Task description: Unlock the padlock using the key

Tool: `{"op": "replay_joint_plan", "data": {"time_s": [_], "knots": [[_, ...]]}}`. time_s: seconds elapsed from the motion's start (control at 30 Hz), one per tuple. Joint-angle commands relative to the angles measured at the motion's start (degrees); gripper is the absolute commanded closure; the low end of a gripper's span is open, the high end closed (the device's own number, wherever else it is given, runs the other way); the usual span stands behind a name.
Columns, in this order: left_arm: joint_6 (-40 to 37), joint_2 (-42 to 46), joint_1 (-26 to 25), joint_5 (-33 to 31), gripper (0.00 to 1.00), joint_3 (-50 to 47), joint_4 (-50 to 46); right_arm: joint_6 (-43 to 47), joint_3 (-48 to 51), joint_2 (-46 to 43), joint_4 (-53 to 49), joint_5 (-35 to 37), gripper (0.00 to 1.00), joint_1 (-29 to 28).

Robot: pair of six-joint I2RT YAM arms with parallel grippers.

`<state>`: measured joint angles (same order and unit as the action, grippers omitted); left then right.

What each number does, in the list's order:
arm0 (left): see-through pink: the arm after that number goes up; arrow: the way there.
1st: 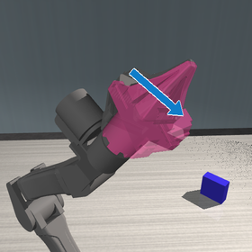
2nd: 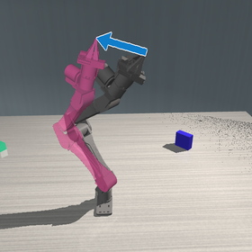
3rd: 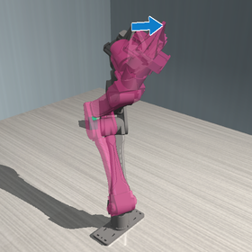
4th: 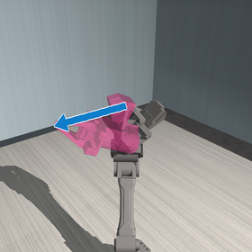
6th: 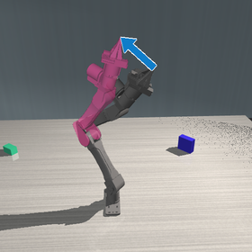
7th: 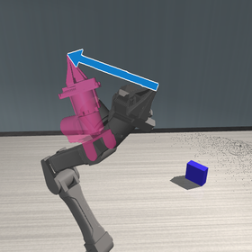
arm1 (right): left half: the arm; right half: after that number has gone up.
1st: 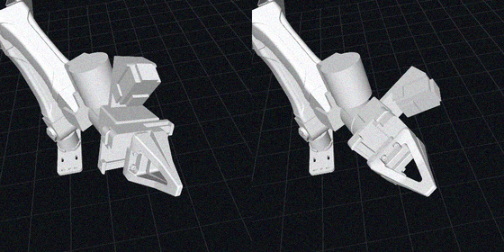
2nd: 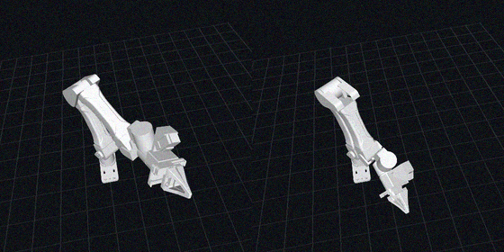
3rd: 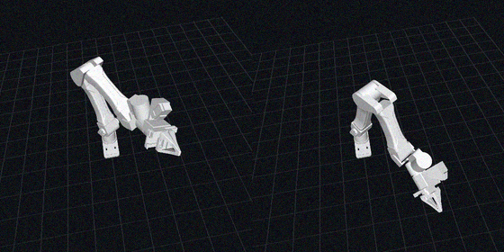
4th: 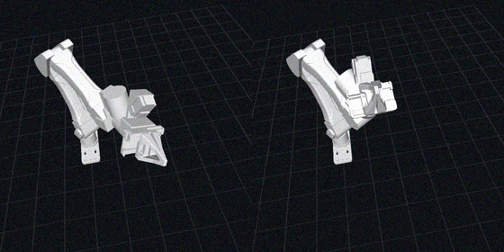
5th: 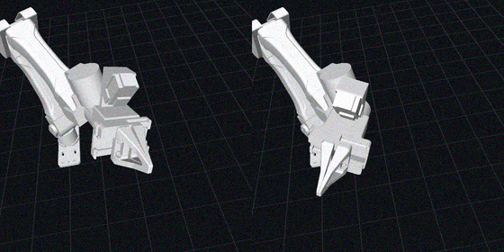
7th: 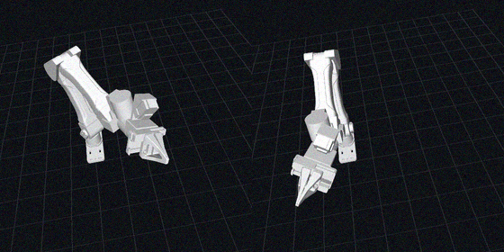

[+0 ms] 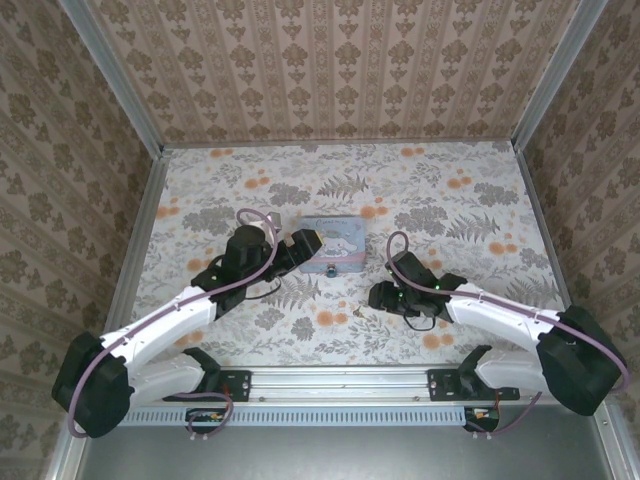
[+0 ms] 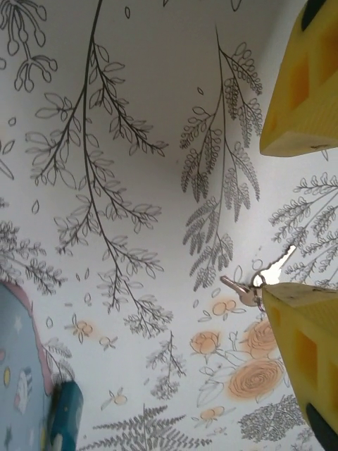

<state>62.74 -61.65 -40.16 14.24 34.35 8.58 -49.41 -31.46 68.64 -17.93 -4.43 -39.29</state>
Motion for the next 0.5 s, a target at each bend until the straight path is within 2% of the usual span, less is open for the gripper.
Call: {"op": "replay_joint_plan", "data": {"time_s": [0.0, 0.17, 0.47], "knots": [[-2.04, 0.48, -0.44, -0.62, 0.06, -0.58, 0.17, 1.01, -1.83, 0.62, -4.23, 3.52, 0.48, -2.58], [-3.17, 0.47, -0.09, -0.97, 0.04, -0.03, -1.27, 4.3, -6.61, 5.97, -6.88, 6.67, 0.48, -7.46], [-3.41, 0.55, 0.78, -0.62, 0.04, -0.25, -1.9, 3.83, -12.44, 16.41, -6.82, 10.23, 0.47, -13.8]]}}
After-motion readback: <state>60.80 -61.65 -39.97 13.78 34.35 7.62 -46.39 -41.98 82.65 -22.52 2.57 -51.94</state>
